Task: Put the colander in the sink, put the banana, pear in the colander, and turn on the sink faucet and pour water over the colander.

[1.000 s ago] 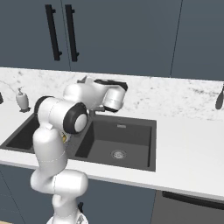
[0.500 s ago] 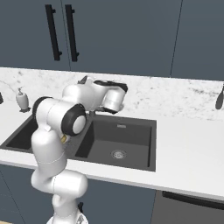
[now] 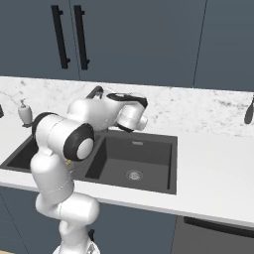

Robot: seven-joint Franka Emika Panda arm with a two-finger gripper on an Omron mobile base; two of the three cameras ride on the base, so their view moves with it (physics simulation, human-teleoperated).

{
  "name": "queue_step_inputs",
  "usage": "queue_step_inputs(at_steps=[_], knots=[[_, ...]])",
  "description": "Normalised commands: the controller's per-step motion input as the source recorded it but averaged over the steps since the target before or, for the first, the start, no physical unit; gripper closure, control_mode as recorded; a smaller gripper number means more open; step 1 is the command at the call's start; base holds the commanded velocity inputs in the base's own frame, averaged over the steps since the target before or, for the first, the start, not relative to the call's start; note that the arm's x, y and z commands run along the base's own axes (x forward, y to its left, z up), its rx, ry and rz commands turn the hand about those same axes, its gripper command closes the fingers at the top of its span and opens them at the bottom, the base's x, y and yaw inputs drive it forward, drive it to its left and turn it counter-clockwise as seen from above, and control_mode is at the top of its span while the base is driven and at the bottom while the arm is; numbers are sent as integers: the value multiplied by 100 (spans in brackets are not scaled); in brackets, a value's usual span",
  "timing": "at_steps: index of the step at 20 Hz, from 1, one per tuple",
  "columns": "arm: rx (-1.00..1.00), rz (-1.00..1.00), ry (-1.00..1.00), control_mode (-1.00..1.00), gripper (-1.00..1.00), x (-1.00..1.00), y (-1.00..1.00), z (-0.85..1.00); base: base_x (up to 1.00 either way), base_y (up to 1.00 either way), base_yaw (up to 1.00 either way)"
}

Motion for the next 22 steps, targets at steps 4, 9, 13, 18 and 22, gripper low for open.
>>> queue_step_inputs(at_steps=[4,9,13,18,22], knots=[[-13,-35,15,-100,-100,6,16,0,0,0,0],[-4,2,5,-100,-100,2,43,8,0,0,0],[5,28,0,-100,-100,4,44,1,0,0,0],[4,21,0,-100,-100,41,23,-2,0,0,0],[0,0,5,-100,-100,76,-1,-16,0,0,0]])
